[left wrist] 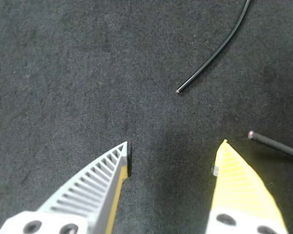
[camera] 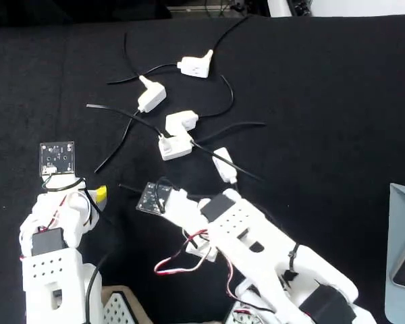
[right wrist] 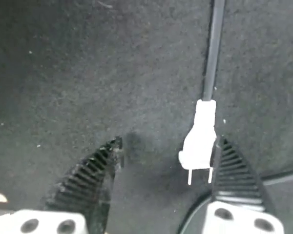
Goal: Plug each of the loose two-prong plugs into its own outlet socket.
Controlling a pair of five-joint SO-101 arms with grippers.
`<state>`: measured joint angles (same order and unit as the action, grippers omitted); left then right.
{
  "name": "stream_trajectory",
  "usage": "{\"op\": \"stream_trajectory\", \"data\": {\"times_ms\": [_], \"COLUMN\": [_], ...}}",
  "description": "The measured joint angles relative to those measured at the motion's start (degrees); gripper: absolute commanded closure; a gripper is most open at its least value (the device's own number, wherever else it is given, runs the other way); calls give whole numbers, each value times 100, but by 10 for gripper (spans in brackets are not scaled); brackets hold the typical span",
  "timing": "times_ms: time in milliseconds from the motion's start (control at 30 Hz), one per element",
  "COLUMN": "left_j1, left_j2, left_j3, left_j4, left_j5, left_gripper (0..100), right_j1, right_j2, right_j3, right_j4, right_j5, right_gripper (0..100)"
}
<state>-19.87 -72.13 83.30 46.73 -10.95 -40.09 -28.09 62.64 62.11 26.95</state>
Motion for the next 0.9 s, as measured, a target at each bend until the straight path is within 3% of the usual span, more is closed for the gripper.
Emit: {"op": "stream_trajectory", "data": {"times_ms": [167,300,700,900], "left_j1": [0,0,0,0], "left_j2": [0,0,0,0], "left_j3": [0,0,0,0], "left_j4": [0,0,0,0], "left_j5": [0,0,0,0], "left_gripper": [719,719,719,719], "right_j1": [-9,18,1178,1415], "right_j2": [316,721,1029,1204], "right_j3": [-9,-141,-176,-378], "right_j4": [-211,-299,-809,-800], "right_j5": [-9,0,721,791], "right_gripper": [724,802,990,975]}}
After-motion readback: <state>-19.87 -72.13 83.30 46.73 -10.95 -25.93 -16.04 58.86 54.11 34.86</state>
